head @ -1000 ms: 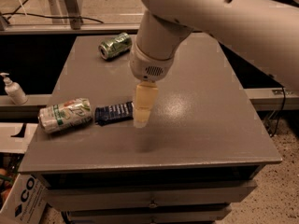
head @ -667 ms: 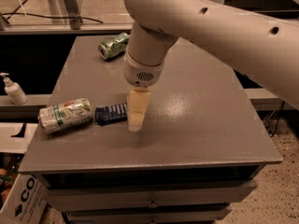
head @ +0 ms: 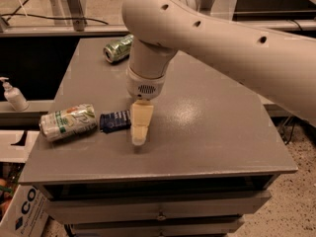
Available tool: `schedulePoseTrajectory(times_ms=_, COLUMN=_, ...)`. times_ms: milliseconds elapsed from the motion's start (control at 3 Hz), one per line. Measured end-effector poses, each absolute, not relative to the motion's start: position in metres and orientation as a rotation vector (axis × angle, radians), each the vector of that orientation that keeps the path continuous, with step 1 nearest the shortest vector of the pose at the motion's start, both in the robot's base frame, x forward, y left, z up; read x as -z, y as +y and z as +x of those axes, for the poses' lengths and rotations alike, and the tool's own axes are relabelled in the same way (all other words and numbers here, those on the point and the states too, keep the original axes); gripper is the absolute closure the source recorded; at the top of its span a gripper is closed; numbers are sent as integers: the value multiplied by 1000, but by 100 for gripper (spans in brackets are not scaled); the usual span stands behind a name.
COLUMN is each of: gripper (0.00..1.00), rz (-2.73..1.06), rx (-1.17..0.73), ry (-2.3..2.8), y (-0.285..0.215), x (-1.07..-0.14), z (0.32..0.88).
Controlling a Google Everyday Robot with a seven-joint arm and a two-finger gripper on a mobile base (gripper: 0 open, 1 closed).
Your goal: Pick rxbar blueberry
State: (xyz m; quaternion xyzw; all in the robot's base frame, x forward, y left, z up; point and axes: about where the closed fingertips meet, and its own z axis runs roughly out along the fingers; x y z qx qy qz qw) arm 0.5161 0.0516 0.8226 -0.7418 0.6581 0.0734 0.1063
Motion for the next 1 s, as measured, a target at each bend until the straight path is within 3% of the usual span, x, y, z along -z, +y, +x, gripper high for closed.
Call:
schedulePoseTrajectory(times_ms=333, gripper=15, rz=-2202, rx=-221, ry=1940, y=59, x=-816, z=517)
schedulePoseTrajectory(times_ms=1000, gripper=62, rz=-2216, rx=-229, ry=1940, y=66, x=-813, z=517)
